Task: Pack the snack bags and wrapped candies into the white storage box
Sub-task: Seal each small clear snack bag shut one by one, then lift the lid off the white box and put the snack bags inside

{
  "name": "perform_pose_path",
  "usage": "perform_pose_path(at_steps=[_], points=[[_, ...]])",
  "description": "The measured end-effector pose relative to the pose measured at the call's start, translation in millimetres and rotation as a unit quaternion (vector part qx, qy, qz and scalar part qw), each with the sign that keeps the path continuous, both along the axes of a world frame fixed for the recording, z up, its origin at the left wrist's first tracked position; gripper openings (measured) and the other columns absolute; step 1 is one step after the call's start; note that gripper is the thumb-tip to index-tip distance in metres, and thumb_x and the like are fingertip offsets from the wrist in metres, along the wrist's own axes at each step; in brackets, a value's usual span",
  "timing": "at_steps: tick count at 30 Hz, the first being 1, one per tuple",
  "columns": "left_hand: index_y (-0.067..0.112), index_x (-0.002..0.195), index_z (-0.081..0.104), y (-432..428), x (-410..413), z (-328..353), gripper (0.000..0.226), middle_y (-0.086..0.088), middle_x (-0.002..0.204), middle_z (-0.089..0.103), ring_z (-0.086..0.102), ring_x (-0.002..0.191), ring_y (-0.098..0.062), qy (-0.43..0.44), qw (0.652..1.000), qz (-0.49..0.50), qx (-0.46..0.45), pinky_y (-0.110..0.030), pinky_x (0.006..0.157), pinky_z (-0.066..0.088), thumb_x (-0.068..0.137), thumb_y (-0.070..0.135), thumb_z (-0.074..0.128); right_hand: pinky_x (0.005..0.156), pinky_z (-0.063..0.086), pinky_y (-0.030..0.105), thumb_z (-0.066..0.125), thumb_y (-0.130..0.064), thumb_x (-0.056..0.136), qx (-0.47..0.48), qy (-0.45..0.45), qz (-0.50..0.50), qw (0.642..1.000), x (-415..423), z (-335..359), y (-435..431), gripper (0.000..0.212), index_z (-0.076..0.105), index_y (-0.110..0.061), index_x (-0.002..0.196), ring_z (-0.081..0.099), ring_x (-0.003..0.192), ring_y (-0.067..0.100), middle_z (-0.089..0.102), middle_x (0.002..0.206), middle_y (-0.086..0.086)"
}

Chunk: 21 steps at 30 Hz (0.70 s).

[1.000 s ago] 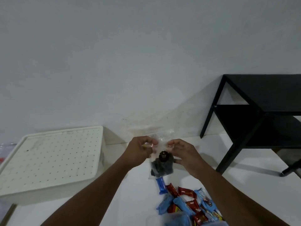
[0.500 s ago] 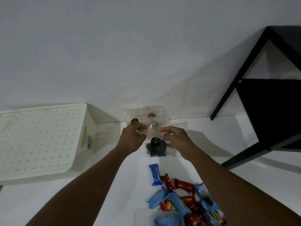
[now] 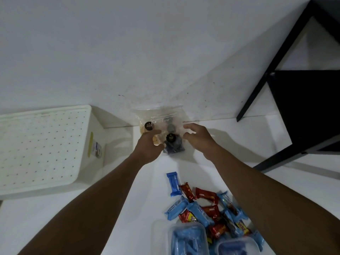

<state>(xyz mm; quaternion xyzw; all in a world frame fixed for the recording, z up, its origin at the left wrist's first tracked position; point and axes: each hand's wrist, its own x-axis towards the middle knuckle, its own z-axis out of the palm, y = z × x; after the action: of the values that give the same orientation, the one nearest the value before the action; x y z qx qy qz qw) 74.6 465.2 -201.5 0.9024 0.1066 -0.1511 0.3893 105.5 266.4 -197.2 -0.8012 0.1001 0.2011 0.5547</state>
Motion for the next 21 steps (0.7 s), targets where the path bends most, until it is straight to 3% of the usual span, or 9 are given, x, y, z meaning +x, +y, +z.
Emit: perform_pose_path(at_steps=[4,7,11,12,14,16,18,21], points=[[0.024,0.148,0.043,-0.4,-24.1,17.9,0.062,-0.007,0.151,0.044,0.046,0.135,-0.027,0.011,0.999,-0.039,0.014,-0.025,0.100,0.038,0.092,0.027,0.069,0.102,0.050,0.039,0.060,-0.019,0.091,-0.027,0.007,-0.001,1.000,-20.6,16.4,1.7,0.038,0.061,-0.023,0.129,0.056,0.119,0.022,0.058,0.133,0.003],[0.022,0.149,0.040,9.3,-44.3,38.5,0.063,-0.007,0.153,0.043,0.042,0.139,-0.025,0.005,0.999,-0.048,0.008,-0.023,0.097,0.032,0.093,0.029,0.068,0.098,0.053,0.043,0.060,-0.017,0.090,-0.033,-0.001,0.018,0.999,-33.0,35.9,17.2,0.033,0.063,-0.020,0.123,0.059,0.110,0.022,0.063,0.121,0.004],[0.028,0.148,0.040,43.3,-75.4,64.7,0.065,-0.007,0.153,0.043,0.047,0.136,-0.025,-0.015,0.999,-0.020,0.026,-0.028,0.105,0.035,0.091,0.038,0.069,0.097,0.054,0.046,0.058,-0.014,0.087,-0.030,-0.026,0.055,0.998,-46.6,63.1,58.5,0.032,0.064,-0.020,0.118,0.062,0.105,0.022,0.064,0.111,0.001],[0.029,0.148,0.040,55.0,-83.7,69.1,0.066,-0.007,0.153,0.043,0.049,0.134,-0.025,-0.020,0.999,-0.008,0.029,-0.030,0.107,0.036,0.090,0.039,0.069,0.093,0.056,0.043,0.057,-0.014,0.086,-0.024,-0.030,0.063,0.997,-50.5,68.9,71.3,0.033,0.064,-0.020,0.118,0.063,0.099,0.021,0.064,0.107,0.001],[0.030,0.148,0.040,80.5,-101.2,77.2,0.066,-0.005,0.152,0.044,0.051,0.132,-0.024,-0.031,0.999,0.017,0.035,-0.033,0.111,0.037,0.089,0.038,0.069,0.071,0.055,0.030,0.058,-0.014,0.087,-0.011,-0.036,0.080,0.996,-60.5,77.8,98.5,0.030,0.063,-0.021,0.116,0.060,0.080,0.018,0.062,0.099,0.001],[0.029,0.147,0.041,107.6,-117.6,83.8,0.065,-0.005,0.151,0.046,0.056,0.127,-0.024,-0.044,0.997,0.039,0.047,-0.036,0.112,0.038,0.089,0.037,0.070,0.061,0.048,0.024,0.061,-0.018,0.089,-0.001,-0.035,0.101,0.994,-73.7,83.6,125.6,0.028,0.061,-0.023,0.116,0.060,0.079,0.015,0.062,0.106,0.001],[0.028,0.146,0.043,134.3,-130.4,89.9,0.064,-0.007,0.148,0.049,0.059,0.123,-0.025,-0.059,0.995,0.061,0.060,-0.037,0.111,0.040,0.089,0.037,0.070,0.073,0.051,0.028,0.065,-0.020,0.088,0.006,-0.037,0.121,0.992,-83.4,84.7,149.8,0.029,0.061,-0.023,0.116,0.062,0.089,0.016,0.064,0.110,0.002],[0.026,0.145,0.045,172.3,-147.2,98.7,0.062,-0.007,0.145,0.051,0.057,0.126,-0.025,-0.075,0.992,0.077,0.065,-0.038,0.110,0.042,0.089,0.034,0.070,0.084,0.051,0.034,0.066,-0.018,0.089,0.003,-0.048,0.133,0.990,-95.6,93.2,183.5,0.031,0.061,-0.020,0.119,0.058,0.087,0.013,0.063,0.105,0.000]])
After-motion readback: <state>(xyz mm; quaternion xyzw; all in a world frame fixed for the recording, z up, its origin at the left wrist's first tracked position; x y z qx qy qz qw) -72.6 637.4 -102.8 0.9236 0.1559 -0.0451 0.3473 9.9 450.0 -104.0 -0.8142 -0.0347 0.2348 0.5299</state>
